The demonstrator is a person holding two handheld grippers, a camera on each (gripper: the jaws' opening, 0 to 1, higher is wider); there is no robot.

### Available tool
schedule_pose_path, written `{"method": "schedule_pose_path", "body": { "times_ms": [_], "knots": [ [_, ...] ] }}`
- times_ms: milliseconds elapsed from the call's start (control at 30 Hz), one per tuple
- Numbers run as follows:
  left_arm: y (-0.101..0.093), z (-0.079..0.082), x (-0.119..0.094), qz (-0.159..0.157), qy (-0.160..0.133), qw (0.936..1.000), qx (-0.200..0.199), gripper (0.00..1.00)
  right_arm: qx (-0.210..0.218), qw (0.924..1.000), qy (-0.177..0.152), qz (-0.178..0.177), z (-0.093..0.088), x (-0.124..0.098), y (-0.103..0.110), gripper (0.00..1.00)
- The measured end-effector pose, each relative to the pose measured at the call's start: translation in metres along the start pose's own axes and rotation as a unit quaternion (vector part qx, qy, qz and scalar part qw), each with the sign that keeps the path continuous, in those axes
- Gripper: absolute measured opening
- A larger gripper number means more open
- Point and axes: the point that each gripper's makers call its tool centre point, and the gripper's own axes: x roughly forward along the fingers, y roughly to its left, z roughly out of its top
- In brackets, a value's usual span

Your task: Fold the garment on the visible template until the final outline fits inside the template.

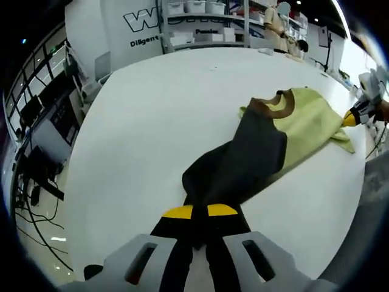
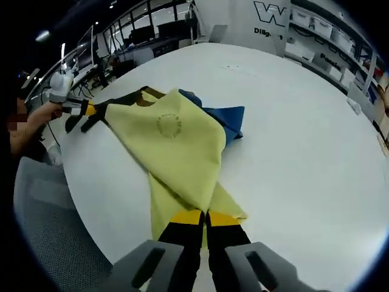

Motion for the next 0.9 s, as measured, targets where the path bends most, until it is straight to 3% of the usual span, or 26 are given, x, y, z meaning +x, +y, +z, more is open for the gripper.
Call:
{"method": "schedule_pose_path", "body": {
  "times_ms": [233, 600, 900],
  "knots": [
    [-0.009, -0.003, -0.003, -0.005, -0.003, 0.9995, 0.030, 0.06, -0.001, 0.9999, 0.007, 0.014, -0.013, -0.003, 0.005, 0.00],
    [-0.026, -0.013, -0.012, -0.025, 0.001, 0.9993, 0.028, 0.06, 0.015, 0.9993, 0.031, 0.012, -0.036, -0.013, 0.010, 0.00],
    [-0.036, -0.022, -0.020, -0.034, 0.013, 0.9987, 0.036, 0.06, 0.047, 0.9983, 0.030, 0.018, -0.045, -0.021, 0.010, 0.00]
  ]
}}
